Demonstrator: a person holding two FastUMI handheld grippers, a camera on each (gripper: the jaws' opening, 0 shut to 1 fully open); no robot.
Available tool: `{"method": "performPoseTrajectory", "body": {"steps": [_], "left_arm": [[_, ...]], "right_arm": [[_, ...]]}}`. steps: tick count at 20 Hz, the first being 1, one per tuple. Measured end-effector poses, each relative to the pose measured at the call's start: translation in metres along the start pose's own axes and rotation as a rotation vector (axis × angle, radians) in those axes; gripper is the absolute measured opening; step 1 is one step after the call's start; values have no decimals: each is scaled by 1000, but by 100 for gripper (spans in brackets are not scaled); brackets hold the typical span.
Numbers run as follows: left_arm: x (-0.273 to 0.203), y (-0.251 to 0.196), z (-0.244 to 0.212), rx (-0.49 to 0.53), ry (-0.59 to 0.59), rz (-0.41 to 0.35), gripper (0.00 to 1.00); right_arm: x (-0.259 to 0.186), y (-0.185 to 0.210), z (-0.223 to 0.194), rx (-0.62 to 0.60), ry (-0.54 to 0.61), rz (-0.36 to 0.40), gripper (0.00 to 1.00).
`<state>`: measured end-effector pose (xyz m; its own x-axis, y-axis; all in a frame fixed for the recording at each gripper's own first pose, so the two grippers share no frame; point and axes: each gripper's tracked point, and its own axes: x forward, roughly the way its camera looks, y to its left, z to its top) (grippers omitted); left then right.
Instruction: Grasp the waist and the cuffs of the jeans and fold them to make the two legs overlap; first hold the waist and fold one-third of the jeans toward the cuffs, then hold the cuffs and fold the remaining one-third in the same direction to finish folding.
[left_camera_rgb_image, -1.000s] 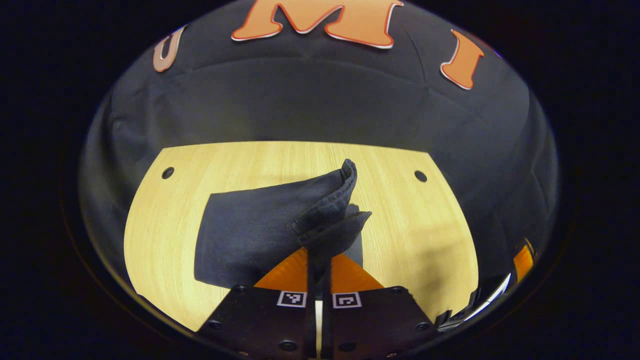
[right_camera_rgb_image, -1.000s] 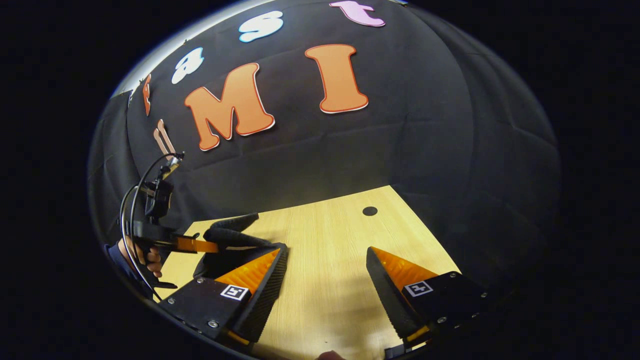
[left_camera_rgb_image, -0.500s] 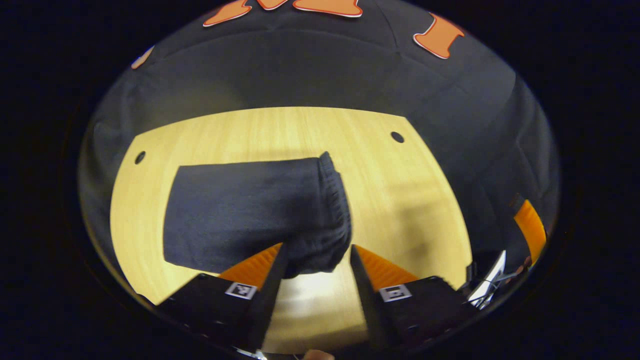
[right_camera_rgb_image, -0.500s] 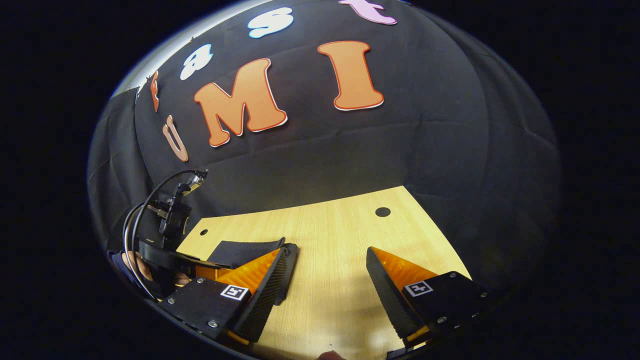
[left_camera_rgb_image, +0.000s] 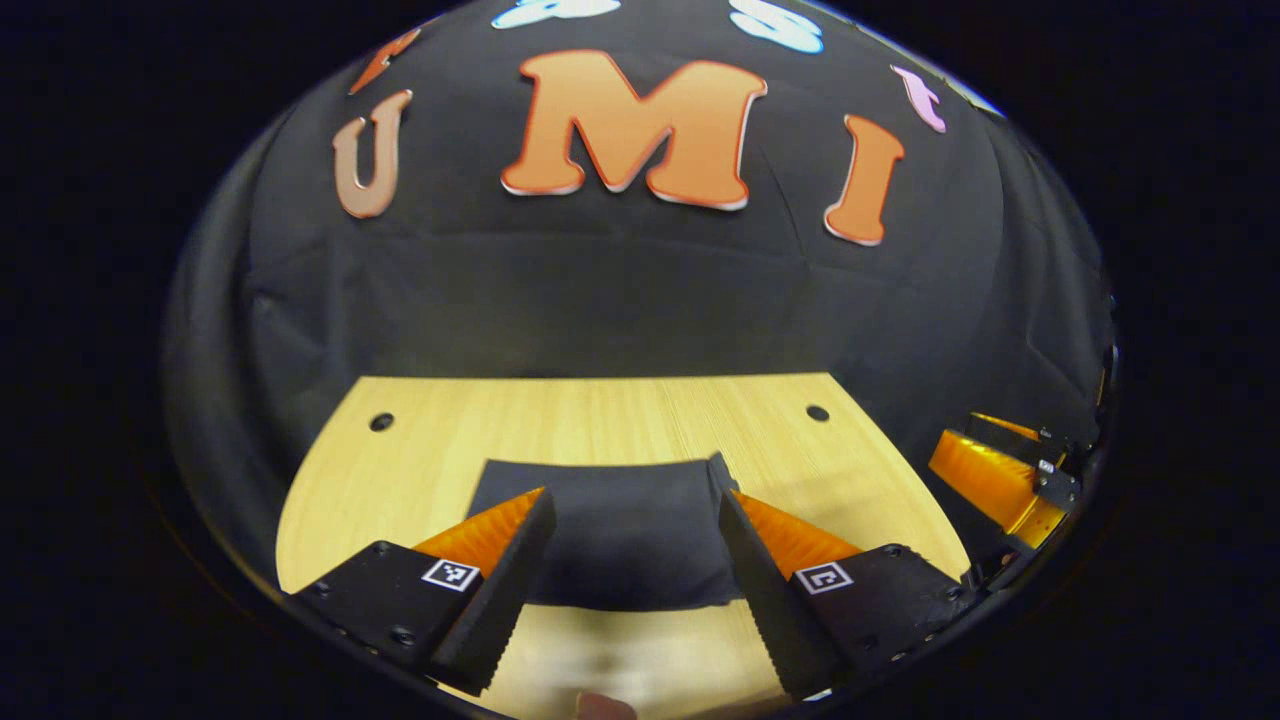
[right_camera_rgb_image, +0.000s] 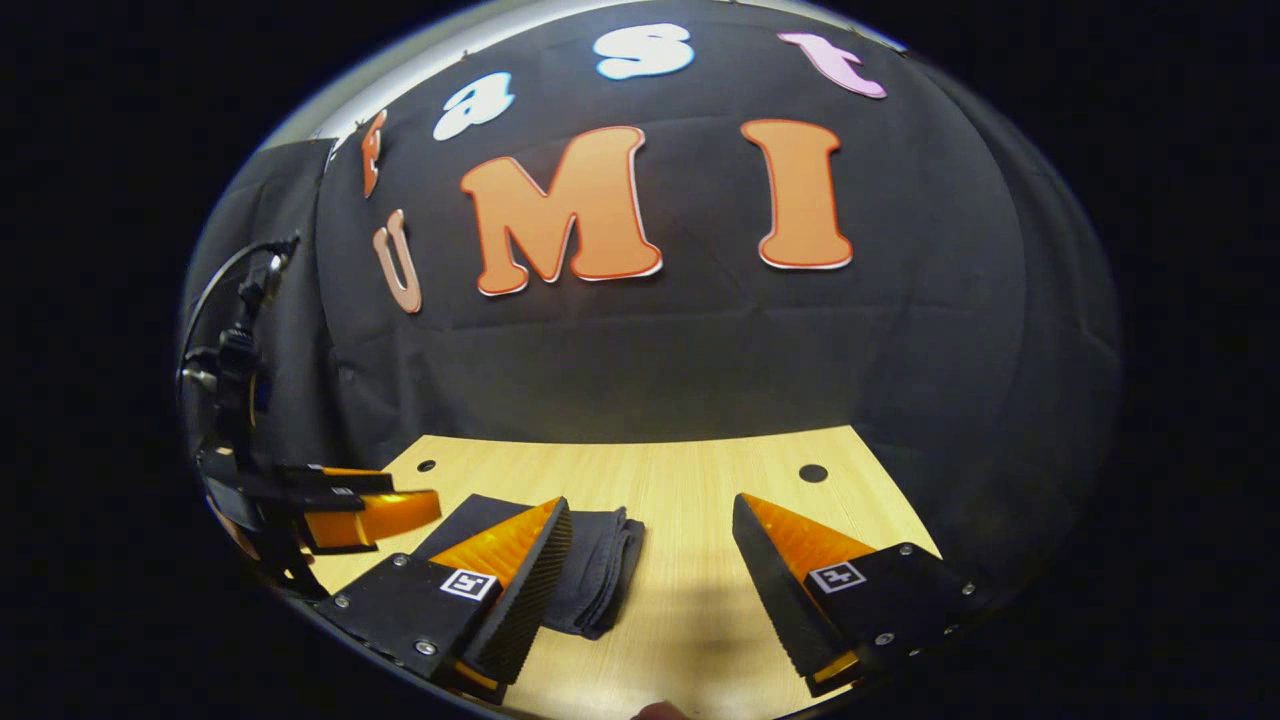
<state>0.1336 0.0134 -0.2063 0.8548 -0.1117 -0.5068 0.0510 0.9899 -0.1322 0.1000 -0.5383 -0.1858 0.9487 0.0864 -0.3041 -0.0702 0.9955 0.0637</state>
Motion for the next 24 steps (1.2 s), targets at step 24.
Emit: {"method": "performPoseTrajectory", "body": {"steps": [24], "left_arm": [[-154, 129, 39, 107, -538, 110, 98]], "right_arm": [[-52, 200, 13, -148, -298, 73, 96]]}}
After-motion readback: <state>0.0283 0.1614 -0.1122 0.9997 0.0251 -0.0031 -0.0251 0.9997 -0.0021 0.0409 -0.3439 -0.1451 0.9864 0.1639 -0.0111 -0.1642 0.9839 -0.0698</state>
